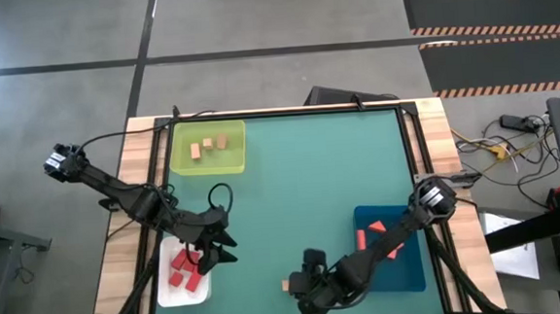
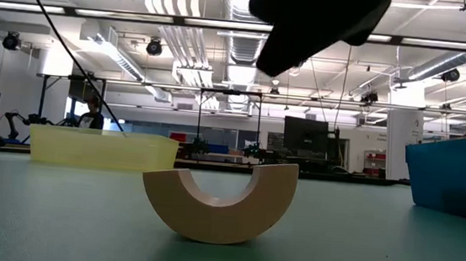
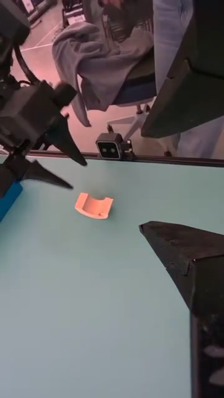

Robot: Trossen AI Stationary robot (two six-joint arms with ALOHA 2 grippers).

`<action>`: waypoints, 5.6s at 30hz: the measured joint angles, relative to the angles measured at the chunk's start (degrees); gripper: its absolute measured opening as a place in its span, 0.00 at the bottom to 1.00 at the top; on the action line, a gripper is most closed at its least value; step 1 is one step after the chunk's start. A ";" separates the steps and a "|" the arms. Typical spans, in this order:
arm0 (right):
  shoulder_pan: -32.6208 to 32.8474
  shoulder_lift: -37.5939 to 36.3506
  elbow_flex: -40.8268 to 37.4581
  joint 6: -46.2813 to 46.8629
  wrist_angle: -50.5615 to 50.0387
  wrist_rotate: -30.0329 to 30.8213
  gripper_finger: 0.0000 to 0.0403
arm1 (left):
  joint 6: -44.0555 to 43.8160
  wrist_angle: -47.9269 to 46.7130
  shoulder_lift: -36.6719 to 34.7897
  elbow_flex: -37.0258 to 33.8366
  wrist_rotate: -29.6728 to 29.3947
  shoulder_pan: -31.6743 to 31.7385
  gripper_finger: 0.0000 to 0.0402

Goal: Sort & place blocks by color
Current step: Put the light brown into the yellow bin

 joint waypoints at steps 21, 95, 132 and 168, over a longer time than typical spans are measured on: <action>-2.27 6.64 -0.15 -4.29 -1.09 -1.43 0.64 | -1.40 0.57 0.00 -0.11 -0.01 0.02 0.54; -2.09 -17.70 -0.70 -16.97 19.23 27.25 0.32 | 25.99 35.95 0.61 0.00 -10.83 2.95 0.54; -5.29 -30.80 -39.69 -31.36 89.07 18.51 0.32 | 25.79 55.05 7.69 0.21 -14.96 3.58 0.54; -6.27 -30.73 -39.19 -29.61 88.32 21.90 0.32 | 25.66 65.87 13.77 0.61 -21.54 4.48 0.39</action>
